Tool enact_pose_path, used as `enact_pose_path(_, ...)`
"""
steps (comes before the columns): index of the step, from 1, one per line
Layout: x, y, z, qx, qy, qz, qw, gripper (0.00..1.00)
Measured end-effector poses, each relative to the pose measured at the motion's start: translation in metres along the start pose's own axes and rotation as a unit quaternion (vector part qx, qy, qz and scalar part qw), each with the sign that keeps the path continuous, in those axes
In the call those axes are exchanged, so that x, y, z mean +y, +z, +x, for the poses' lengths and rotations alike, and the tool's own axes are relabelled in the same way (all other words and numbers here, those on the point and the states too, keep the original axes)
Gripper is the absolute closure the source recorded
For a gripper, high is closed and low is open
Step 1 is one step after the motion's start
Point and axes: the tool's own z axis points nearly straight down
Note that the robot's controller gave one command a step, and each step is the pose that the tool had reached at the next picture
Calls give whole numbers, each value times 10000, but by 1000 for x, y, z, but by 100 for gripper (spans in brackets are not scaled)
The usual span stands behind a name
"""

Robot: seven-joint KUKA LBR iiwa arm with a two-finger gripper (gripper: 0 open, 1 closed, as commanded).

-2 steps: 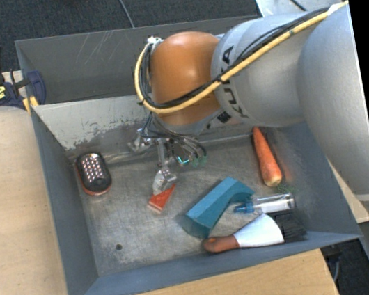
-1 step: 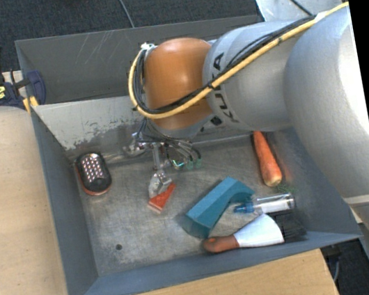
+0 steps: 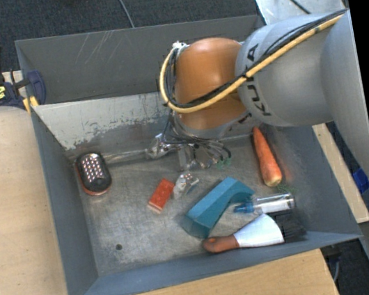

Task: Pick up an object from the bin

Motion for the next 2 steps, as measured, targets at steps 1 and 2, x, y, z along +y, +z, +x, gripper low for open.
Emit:
enact_pose_path(1,38,5,19,6,-1117,0,9937,100)
enact_pose_path(2,37,5,19,7,-1111,0,9938,100)
